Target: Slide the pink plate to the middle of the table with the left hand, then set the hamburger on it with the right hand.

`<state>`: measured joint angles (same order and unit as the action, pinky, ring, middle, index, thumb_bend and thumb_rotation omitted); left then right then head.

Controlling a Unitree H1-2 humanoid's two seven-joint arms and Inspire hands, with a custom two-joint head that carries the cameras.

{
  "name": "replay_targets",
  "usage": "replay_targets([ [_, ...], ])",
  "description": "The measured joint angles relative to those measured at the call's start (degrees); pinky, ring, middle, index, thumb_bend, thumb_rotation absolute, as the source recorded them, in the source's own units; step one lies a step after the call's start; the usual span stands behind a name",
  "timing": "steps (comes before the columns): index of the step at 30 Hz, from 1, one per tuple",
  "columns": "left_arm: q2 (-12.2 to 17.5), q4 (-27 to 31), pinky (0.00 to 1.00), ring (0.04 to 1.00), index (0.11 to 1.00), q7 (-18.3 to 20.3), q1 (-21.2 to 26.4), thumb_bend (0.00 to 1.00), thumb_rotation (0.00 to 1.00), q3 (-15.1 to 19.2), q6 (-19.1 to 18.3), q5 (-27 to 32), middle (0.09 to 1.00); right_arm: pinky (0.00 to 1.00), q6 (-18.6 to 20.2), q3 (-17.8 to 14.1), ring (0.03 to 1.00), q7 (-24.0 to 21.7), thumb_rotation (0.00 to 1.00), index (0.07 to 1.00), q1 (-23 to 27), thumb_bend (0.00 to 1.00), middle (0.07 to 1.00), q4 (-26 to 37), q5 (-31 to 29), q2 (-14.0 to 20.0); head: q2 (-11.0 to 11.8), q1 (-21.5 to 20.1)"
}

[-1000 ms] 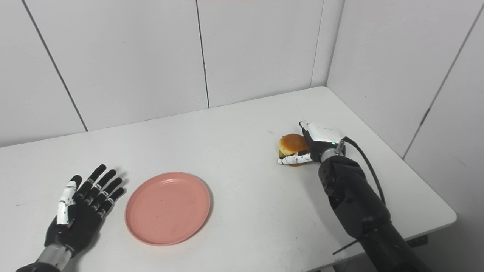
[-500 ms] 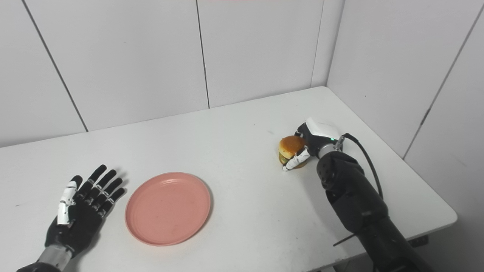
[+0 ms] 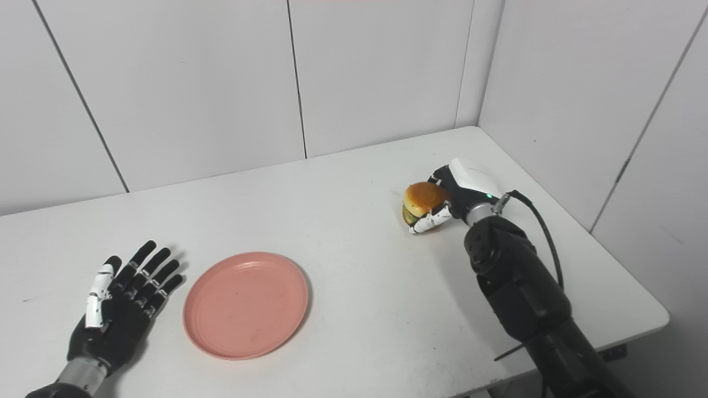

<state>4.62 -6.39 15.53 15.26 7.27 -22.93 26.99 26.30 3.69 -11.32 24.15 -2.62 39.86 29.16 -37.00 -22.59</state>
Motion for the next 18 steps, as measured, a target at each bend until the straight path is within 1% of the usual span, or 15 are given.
replay_targets([
  [5,-0.7,0.7,0.90,0.896,0.894,-1.0,-0.1,0.34,1.00,-0.7,0.0,-1.0,0.900,0.29,-0.5,0.8,0.366,-0.1,0.13,0.484,0.0,0.51,0.431,6.1,-0.9,0.0,-0.2,1.9],
  [6,-1.0,1.1,0.90,0.894,0.893,-1.4,-0.2,0.34,1.00,-0.8,0.0,-1.2,0.898,0.28,-0.5,1.3,0.365,-0.2,0.13,0.484,0.1,0.51,0.430,7.3,-0.7,0.0,-0.4,3.0],
  [7,-1.2,1.4,0.90,0.897,0.897,-1.7,-0.4,0.34,1.00,-0.9,0.0,-1.3,0.901,0.28,-0.5,1.9,0.360,-0.6,0.13,0.484,0.2,0.51,0.426,8.4,-0.6,0.0,-0.4,3.0],
  [8,-1.5,1.7,0.90,0.896,0.895,-2.0,-0.6,0.35,1.00,-1.1,0.0,-1.4,0.901,0.28,-0.3,2.6,0.356,-1.2,0.13,0.483,0.5,0.51,0.421,9.2,-0.2,-0.2,-0.6,4.7],
  [9,-1.7,1.9,0.90,0.899,0.896,-2.2,-0.7,0.35,1.00,-1.4,0.0,-1.8,0.903,0.28,-0.2,3.1,0.351,-1.6,0.13,0.483,0.7,0.51,0.416,10.0,0.0,-0.5,-0.7,5.2],
  [10,-1.8,2.1,0.91,0.904,0.897,-2.5,-0.7,0.35,1.00,-1.8,0.0,-2.2,0.907,0.27,-0.2,3.5,0.343,-2.0,0.13,0.483,1.0,0.51,0.410,10.8,0.1,-1.0,-0.8,6.2],
  [12,-2.2,2.2,0.91,0.905,0.898,-3.2,-0.7,0.35,1.00,-2.4,0.0,-2.7,0.908,0.26,-0.1,4.6,0.337,-2.6,0.13,0.483,1.8,0.51,0.407,12.2,0.5,-2.2,-0.8,6.2],
  [13,-2.4,2.4,0.91,0.905,0.898,-3.4,-0.7,0.34,1.00,-2.6,0.0,-3.1,0.909,0.26,-0.1,5.1,0.333,-3.0,0.13,0.484,2.2,0.51,0.405,12.5,0.8,-2.6,-1.1,7.6],
  [14,-2.8,2.5,0.90,0.904,0.897,-3.8,-0.7,0.34,1.00,-2.6,0.0,-3.4,0.908,0.27,-0.1,5.8,0.346,-3.5,0.13,0.485,2.6,0.51,0.424,13.0,1.2,-3.1,-1.1,7.6],
  [16,-3.7,2.7,0.89,0.896,0.891,-4.5,-0.7,0.34,1.00,-2.7,0.0,-3.6,0.903,0.28,-0.1,7.2,0.354,-3.8,0.13,0.485,3.0,0.51,0.430,14.1,1.8,-4.2,-1.7,11.1],
  [18,-4.2,3.0,0.88,0.888,0.882,-5.5,-0.7,0.34,1.00,-2.9,-0.1,-3.8,0.895,0.28,-0.1,8.1,0.350,-4.2,0.13,0.484,3.4,0.51,0.422,14.5,2.5,-5.7,-1.8,12.7],
])
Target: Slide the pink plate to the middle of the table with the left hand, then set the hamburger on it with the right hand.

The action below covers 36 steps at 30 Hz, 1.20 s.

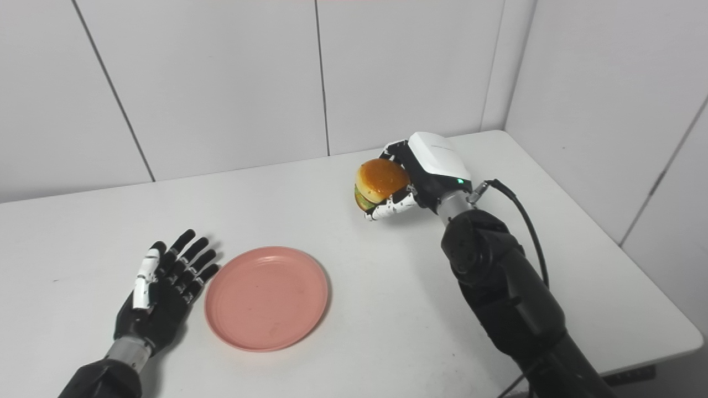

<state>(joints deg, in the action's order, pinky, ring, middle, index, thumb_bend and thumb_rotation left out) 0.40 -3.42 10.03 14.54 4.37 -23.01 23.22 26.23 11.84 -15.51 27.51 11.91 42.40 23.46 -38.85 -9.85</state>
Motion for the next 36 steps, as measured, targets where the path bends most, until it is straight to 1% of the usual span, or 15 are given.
replay_targets([
  [4,-1.2,0.3,0.88,0.882,0.876,-1.2,0.0,0.33,1.00,-0.4,-0.1,-1.1,0.889,0.26,-0.1,1.2,0.336,-0.4,0.13,0.484,0.0,0.51,0.412,0.6,-0.5,-2.8,-0.4,1.4],
  [6,-1.6,0.4,0.88,0.880,0.880,-1.6,0.0,0.34,1.00,-0.5,-0.1,-1.3,0.888,0.24,-0.1,1.7,0.326,-0.4,0.13,0.483,0.1,0.51,0.400,0.6,-1.1,-3.9,-0.6,3.2],
  [7,-1.7,0.4,0.88,0.881,0.881,-1.9,0.0,0.34,1.00,-0.5,-0.1,-1.6,0.889,0.24,-0.2,2.0,0.324,-0.4,0.13,0.483,0.1,0.51,0.398,0.6,-1.2,-4.4,-0.6,3.2],
  [10,-2.3,0.4,0.89,0.881,0.880,-2.4,0.2,0.34,1.00,-0.5,-0.1,-2.1,0.888,0.23,-0.7,3.7,0.311,-0.1,0.13,0.483,0.2,0.51,0.387,0.4,-1.3,-6.4,-1.2,5.8],
  [13,-3.3,0.4,0.88,0.879,0.882,-2.9,0.3,0.34,1.00,-0.7,-0.1,-2.3,0.887,0.22,-1.7,5.5,0.305,0.2,0.13,0.483,0.4,0.51,0.387,-0.9,-1.3,-8.7,-1.4,6.8],
  [17,-3.7,0.4,0.87,0.871,0.881,-3.2,0.3,0.34,1.00,-1.3,0.0,-2.9,0.883,0.23,-2.1,7.1,0.325,0.3,0.13,0.485,0.6,0.51,0.407,-2.0,-1.3,-10.7,-1.9,8.1],
  [21,-3.9,0.4,0.86,0.861,0.876,-3.8,0.4,0.35,1.00,-1.5,-0.1,-3.6,0.876,0.24,-2.2,8.1,0.324,0.4,0.13,0.484,0.6,0.51,0.404,-3.5,-1.2,-11.4,-2.3,9.1],
  [22,-4.0,0.4,0.86,0.857,0.874,-4.0,0.4,0.35,1.00,-1.6,-0.1,-3.7,0.872,0.23,-2.3,8.3,0.315,0.4,0.12,0.482,0.6,0.51,0.390,-3.6,-1.3,-11.6,-2.3,9.1],
  [24,-4.3,0.4,0.86,0.852,0.871,-4.6,0.5,0.35,1.00,-1.6,-0.1,-3.7,0.865,0.22,-3.4,8.9,0.302,0.4,0.12,0.482,0.5,0.51,0.378,-3.7,-1.4,-11.9,-2.6,9.8],
  [26,-4.8,0.4,0.86,0.850,0.870,-5.1,0.6,0.35,1.00,-1.7,-0.1,-4.0,0.862,0.22,-4.4,10.0,0.302,0.6,0.13,0.483,0.5,0.52,0.389,-4.1,-1.4,-12.2,-2.8,9.9],
  [32,-5.3,0.4,0.87,0.853,0.872,-5.2,0.6,0.35,1.00,-2.1,-0.2,-4.2,0.865,0.22,-4.9,12.2,0.307,0.6,0.13,0.484,-0.8,0.52,0.397,-5.7,-1.0,-13.0,-3.1,10.1],
  [36,-5.3,0.4,0.87,0.853,0.865,-5.2,0.6,0.35,1.00,-2.0,-0.3,-4.3,0.862,0.20,-5.3,13.0,0.287,0.7,0.13,0.484,-1.3,0.52,0.376,-7.0,-0.7,-13.1,-3.4,10.1],
])
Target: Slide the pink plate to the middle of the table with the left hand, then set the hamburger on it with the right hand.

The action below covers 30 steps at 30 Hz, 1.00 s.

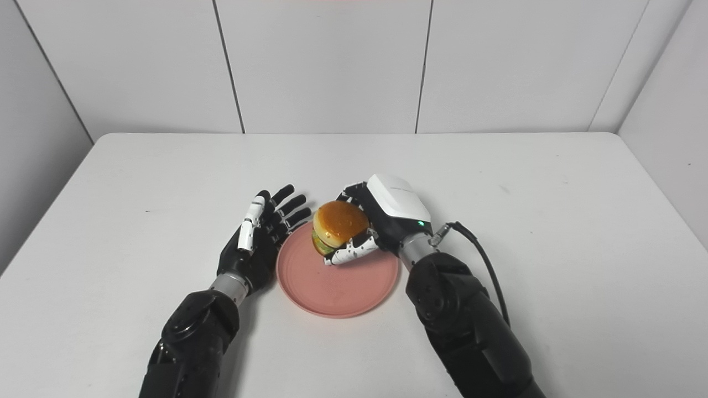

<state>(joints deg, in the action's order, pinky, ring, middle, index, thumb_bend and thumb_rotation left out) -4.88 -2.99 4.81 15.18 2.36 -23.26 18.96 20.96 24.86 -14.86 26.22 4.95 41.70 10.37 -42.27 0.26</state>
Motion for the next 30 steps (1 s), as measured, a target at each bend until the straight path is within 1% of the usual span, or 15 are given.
replay_targets([
  [7,0.0,0.3,0.86,0.856,0.862,-0.2,0.0,0.35,1.00,-0.1,-0.4,-0.2,0.863,0.22,-0.9,0.7,0.310,0.0,0.13,0.483,-1.0,0.52,0.387,-0.5,-0.3,0.0,-0.4,0.2],
  [10,0.0,0.3,0.85,0.855,0.863,-0.3,0.0,0.34,1.00,0.0,-0.5,-0.3,0.863,0.23,-1.4,1.4,0.323,0.0,0.13,0.485,-1.3,0.52,0.410,-1.7,-0.1,0.0,-0.6,0.1],
  [16,-0.1,0.3,0.85,0.853,0.863,-0.3,0.1,0.34,1.00,0.0,-0.5,-0.3,0.862,0.24,-1.8,2.3,0.334,0.1,0.13,0.485,-1.4,0.52,0.426,-4.1,0.7,0.0,-0.8,0.1],
  [23,-0.1,0.4,0.84,0.852,0.863,-0.3,0.1,0.34,1.00,0.0,-0.7,-0.3,0.861,0.25,-2.5,2.9,0.351,0.4,0.13,0.487,-1.4,0.52,0.445,-4.5,1.7,0.0,-1.1,0.0],
  [26,-0.1,0.5,0.85,0.854,0.864,-0.4,0.1,0.34,1.00,0.1,-0.8,-0.3,0.863,0.24,-2.5,3.1,0.338,0.4,0.13,0.487,-1.4,0.52,0.435,-4.5,2.0,0.0,-1.1,0.1],
  [28,-0.1,0.5,0.85,0.854,0.863,-0.4,0.2,0.34,1.00,0.1,-0.8,-0.3,0.862,0.22,-2.5,3.4,0.305,0.3,0.14,0.488,-1.4,0.52,0.403,-4.5,2.0,0.1,-1.1,0.1],
  [29,-0.1,0.5,0.85,0.852,0.863,-0.4,0.2,0.34,1.00,0.1,-0.8,-0.3,0.861,0.22,-2.6,3.5,0.308,0.3,0.14,0.490,-1.4,0.52,0.405,-4.5,2.0,0.2,-1.1,0.2],
  [30,-0.1,0.5,0.85,0.851,0.861,-0.4,0.2,0.35,1.00,0.1,-0.8,-0.3,0.859,0.26,-2.8,3.7,0.351,0.3,0.14,0.492,-1.4,0.52,0.449,-4.5,2.0,0.3,-1.1,0.2],
])
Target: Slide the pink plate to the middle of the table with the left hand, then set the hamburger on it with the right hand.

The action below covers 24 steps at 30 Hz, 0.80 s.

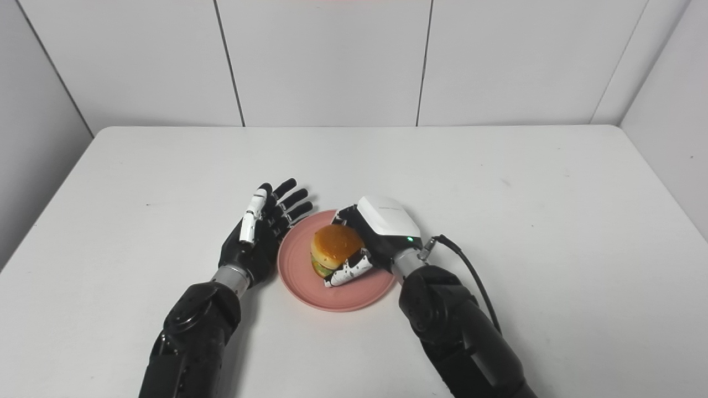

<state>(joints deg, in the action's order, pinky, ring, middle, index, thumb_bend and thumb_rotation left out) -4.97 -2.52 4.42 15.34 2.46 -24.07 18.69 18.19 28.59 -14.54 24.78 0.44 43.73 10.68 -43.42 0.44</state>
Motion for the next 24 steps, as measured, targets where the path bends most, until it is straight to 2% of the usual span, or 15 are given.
replay_targets([
  [1,0.0,0.0,0.85,0.851,0.861,0.0,0.0,0.35,1.00,0.0,0.0,0.0,0.859,0.35,-0.4,0.3,0.451,0.0,0.15,0.494,0.0,0.52,0.557,0.0,0.1,0.2,0.1,-0.1],
  [2,0.0,0.0,0.85,0.851,0.860,0.0,0.0,0.35,1.00,0.0,0.0,0.0,0.859,0.36,-1.1,0.7,0.463,0.0,0.15,0.494,0.1,0.52,0.571,0.0,0.6,0.5,0.1,-0.1],
  [3,0.0,0.0,0.85,0.852,0.861,0.0,0.0,0.35,1.00,0.0,-0.1,0.0,0.859,0.40,-1.9,1.2,0.493,0.0,0.19,0.596,0.2,0.63,0.611,0.1,1.3,0.9,0.1,-0.1],
  [5,0.0,0.0,0.87,0.858,0.862,-0.1,0.1,0.35,1.00,0.0,-0.1,0.0,0.863,0.45,-2.5,1.7,0.517,-0.1,0.28,0.731,0.4,0.75,0.693,0.3,1.9,1.3,0.1,-0.1],
  [9,0.0,0.0,0.87,0.872,0.870,-0.1,0.1,0.35,1.00,0.0,-0.2,0.0,0.874,0.49,-2.6,2.3,0.524,-0.2,0.41,0.845,0.3,0.83,0.772,0.4,3.9,1.5,0.1,-0.2],
  [13,0.0,0.0,0.86,0.874,0.877,-0.1,0.1,0.35,1.00,-0.1,-0.2,-0.1,0.881,0.51,-2.8,2.4,0.567,-0.8,0.45,0.875,0.3,0.84,0.806,0.7,5.0,1.7,0.2,-0.2],
  [16,0.0,0.0,0.85,0.872,0.884,-0.1,0.1,0.35,1.00,-0.1,-0.2,-0.1,0.883,0.56,-2.8,2.5,0.685,-2.5,0.48,0.901,0.4,0.86,0.871,1.7,5.7,2.1,0.2,-0.2],
  [18,0.0,0.0,0.86,0.875,0.892,-0.1,0.1,0.35,1.00,-0.1,-0.2,-0.1,0.885,0.58,-2.8,2.5,0.724,-3.3,0.50,0.908,0.4,0.87,0.897,2.7,6.0,2.3,0.1,-0.3],
  [24,0.0,0.1,0.86,0.873,0.893,-0.4,0.1,0.35,1.00,-0.2,-0.2,-0.1,0.882,0.61,-2.8,2.3,0.745,-5.1,0.56,0.911,0.6,0.90,0.904,5.2,6.5,2.7,0.2,-0.4],
])
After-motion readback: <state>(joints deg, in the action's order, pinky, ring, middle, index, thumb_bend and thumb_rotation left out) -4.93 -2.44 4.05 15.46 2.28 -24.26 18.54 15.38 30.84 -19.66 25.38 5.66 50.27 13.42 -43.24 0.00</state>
